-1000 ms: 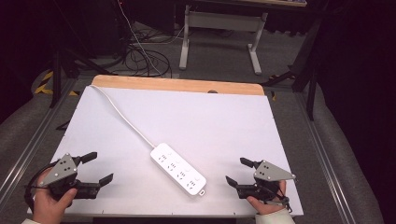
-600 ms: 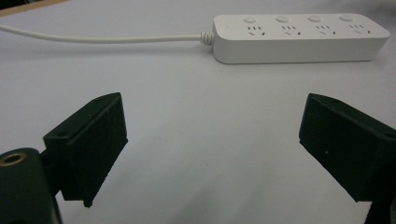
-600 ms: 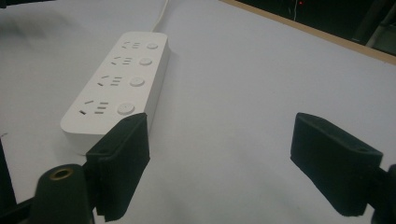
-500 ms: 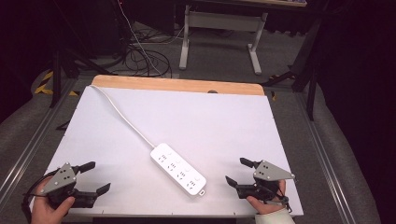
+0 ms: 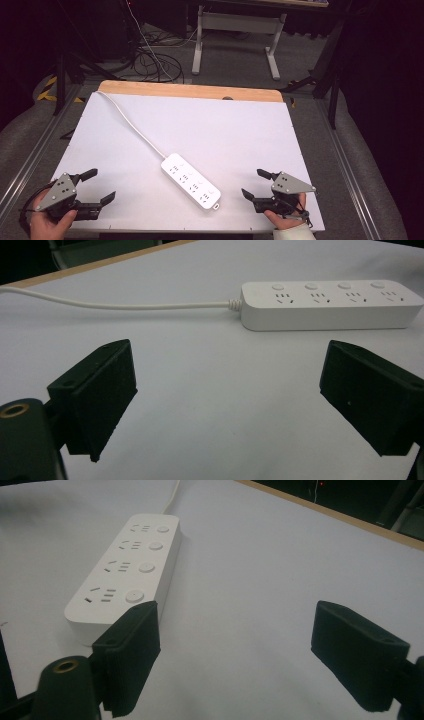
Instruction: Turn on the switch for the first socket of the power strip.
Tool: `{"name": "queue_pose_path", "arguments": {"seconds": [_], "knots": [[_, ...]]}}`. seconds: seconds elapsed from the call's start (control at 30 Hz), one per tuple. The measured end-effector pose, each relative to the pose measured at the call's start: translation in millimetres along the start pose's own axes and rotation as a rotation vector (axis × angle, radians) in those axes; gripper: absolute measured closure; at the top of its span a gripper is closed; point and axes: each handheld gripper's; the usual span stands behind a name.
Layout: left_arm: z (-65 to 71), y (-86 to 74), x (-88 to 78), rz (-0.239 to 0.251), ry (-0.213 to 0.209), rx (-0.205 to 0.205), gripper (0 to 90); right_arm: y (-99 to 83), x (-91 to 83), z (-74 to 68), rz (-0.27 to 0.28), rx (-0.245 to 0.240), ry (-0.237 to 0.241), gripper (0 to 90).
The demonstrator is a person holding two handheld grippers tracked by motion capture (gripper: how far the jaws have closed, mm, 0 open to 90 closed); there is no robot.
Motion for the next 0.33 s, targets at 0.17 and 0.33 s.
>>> {"name": "queue_pose_path", "arguments": {"seconds": [0.17,0.33], "knots": [[0.1,-0.7,1.1,-0.010,0.008,-0.021,8.6,0.0,0.1,-0.2,0.003,0.000,0.001,20.2],[-3.6,-0.9,-0.7,-0.010,0.034,-0.025,9.1,0.0,0.2,-0.4,0.002,0.000,0.001,20.2]]}}
Point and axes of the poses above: each handheld gripper's, and its own axes: x roughly forward along the jaws, y roughly out of its top, z roughly to its right, and after that the axes turned 15 degrees about z, right-handed
